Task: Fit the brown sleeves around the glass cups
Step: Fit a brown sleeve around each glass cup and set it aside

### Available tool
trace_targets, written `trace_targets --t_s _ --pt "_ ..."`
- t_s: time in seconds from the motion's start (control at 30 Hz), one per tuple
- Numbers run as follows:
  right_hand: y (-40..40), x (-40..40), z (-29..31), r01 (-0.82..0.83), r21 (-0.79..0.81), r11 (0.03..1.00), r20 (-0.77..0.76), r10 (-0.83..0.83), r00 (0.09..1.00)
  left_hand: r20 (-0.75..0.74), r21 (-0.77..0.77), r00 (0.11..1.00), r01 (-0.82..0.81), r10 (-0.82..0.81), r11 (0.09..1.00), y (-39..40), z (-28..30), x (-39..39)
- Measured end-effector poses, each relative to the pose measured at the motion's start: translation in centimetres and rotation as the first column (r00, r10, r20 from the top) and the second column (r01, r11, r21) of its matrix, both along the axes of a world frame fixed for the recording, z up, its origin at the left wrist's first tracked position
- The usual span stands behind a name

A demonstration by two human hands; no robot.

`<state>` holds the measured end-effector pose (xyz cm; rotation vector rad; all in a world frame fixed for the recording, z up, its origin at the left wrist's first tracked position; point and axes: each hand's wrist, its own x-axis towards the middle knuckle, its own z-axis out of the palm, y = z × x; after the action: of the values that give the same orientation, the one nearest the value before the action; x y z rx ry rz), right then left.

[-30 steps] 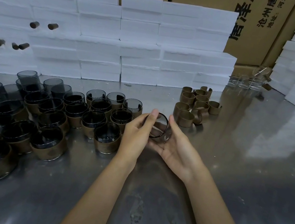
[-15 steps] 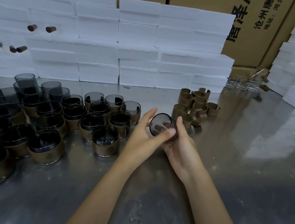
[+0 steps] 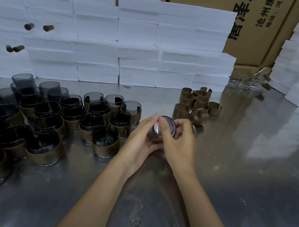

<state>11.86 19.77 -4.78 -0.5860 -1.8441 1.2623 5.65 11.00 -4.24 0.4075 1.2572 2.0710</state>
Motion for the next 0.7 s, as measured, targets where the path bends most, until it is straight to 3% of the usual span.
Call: trace_targets --t_s 0.1,0.2,0.3,0.37,0.5,0.6,0.7 --pt "0.4 0.1 0.1 0.026 0.031 0.999 -0.018 -0.025 1.0 -0.049 0.017 0.999 0.012 -0.012 1.0 -0.1 -0.2 -0.2" --pt "1.3 -0.5 -0.2 0.027 -0.096 0.995 -0.095 -0.036 0.995 0.011 0.026 1.0 -0.012 0.011 1.0 -0.1 -0.3 -0.6" --pt "4.6 -1.3 -0.5 0.229 -0.292 0.929 -0.134 -0.277 0.952 0.09 0.032 0.994 -0.064 0.061 0.997 0.0 -0.5 -1.0" --pt "7.6 -1.7 -0.7 0.361 -0.328 0.873 -0.009 -0.385 0.923 0.115 0.049 0.991 -0.077 0.071 0.996 -0.1 -0.5 -1.2" --pt "11.6 -2.9 -0.9 0.383 -0.241 0.892 0.28 -0.314 0.907 0.149 0.08 0.988 -0.053 0.041 0.995 0.0 -0.5 -1.8" --pt "12.4 -4.1 -0.9 0.372 -0.149 0.916 0.373 -0.296 0.879 0.166 0.104 0.986 -0.043 0.025 0.994 0.1 -0.7 -2.0" --pt "12.5 -4.6 -0.9 0.413 -0.159 0.897 0.376 -0.331 0.865 0.183 0.13 0.983 -0.029 0.005 0.991 -0.1 -0.9 -2.2"
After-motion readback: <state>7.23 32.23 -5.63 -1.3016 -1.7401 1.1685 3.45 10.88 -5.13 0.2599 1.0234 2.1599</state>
